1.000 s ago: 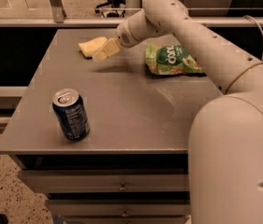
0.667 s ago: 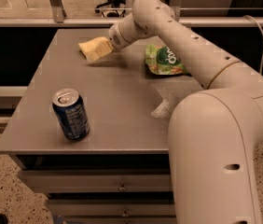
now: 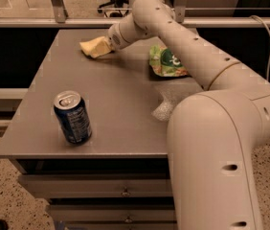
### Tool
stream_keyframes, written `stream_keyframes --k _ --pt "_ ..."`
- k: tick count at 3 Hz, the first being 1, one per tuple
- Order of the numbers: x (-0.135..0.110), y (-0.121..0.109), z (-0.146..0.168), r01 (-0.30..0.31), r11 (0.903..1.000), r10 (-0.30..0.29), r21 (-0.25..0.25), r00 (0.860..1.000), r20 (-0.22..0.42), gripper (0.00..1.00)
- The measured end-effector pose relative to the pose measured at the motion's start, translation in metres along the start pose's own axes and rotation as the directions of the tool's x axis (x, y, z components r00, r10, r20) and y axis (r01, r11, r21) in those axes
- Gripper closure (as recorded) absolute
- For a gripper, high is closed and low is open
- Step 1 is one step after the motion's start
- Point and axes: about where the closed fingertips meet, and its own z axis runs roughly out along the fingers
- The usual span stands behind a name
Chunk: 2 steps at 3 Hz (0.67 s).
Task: Pick sponge
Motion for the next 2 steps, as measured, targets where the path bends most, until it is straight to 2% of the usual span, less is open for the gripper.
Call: stream_keyframes --k 1,2 --pt "-0.007 0.005 -0.007 0.010 0.9999 -0.009 -0.008 1.000 0.019 0.95" --pt "-0.020 0.018 -0.033 0.038 0.9983 -0.035 -0.043 0.997 0.070 1.00"
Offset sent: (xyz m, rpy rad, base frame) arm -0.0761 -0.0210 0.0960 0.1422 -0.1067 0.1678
